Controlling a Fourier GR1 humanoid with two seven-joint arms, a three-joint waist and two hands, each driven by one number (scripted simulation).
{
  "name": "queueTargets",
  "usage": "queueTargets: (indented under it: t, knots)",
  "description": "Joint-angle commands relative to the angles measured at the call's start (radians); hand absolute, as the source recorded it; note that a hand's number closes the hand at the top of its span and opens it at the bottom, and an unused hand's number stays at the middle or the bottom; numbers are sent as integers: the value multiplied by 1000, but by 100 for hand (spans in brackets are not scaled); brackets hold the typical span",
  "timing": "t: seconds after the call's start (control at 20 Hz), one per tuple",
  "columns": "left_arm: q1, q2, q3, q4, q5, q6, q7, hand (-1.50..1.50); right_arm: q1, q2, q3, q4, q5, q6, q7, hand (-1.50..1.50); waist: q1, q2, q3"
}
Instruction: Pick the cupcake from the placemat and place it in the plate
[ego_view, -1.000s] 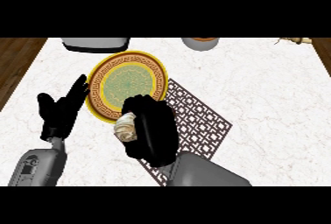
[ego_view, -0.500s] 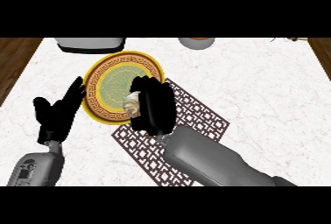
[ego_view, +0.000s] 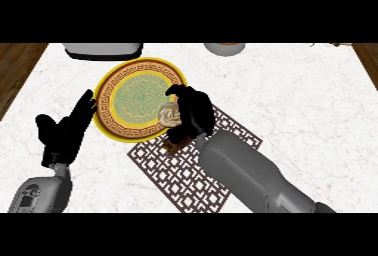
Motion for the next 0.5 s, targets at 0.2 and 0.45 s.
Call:
queueTargets:
  t: [0.2, 0.45]
  knots:
    - [-12, 5, 1, -23, -7, 0, 37, 0, -59, 0, -116, 94, -82, -55, -343, -150, -10, -4, 0]
    - [39, 16, 7, -53, 3, -19, 11, 0, 15, 0, -104, -155, -246, -108, -500, -150, 0, -8, 1]
